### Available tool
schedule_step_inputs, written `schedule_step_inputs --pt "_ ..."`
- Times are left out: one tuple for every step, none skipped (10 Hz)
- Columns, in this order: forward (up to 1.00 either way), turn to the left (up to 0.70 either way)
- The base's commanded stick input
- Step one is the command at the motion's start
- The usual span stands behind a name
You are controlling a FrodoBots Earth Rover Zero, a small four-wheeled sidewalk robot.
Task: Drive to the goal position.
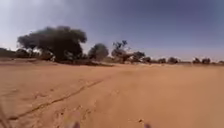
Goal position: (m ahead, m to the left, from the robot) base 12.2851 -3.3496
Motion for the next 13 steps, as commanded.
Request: schedule_step_inputs --pt "0.7 0.0" --pt "0.7 0.0" --pt "0.7 0.0" --pt "0.7 0.0" --pt "0.7 0.0" --pt "0.7 0.0" --pt "0.7 0.0" --pt "0.7 0.0" --pt "0.7 -0.16" --pt "0.7 -0.35" --pt "0.7 -0.35" --pt "0.7 -0.35" --pt "0.7 -0.35"
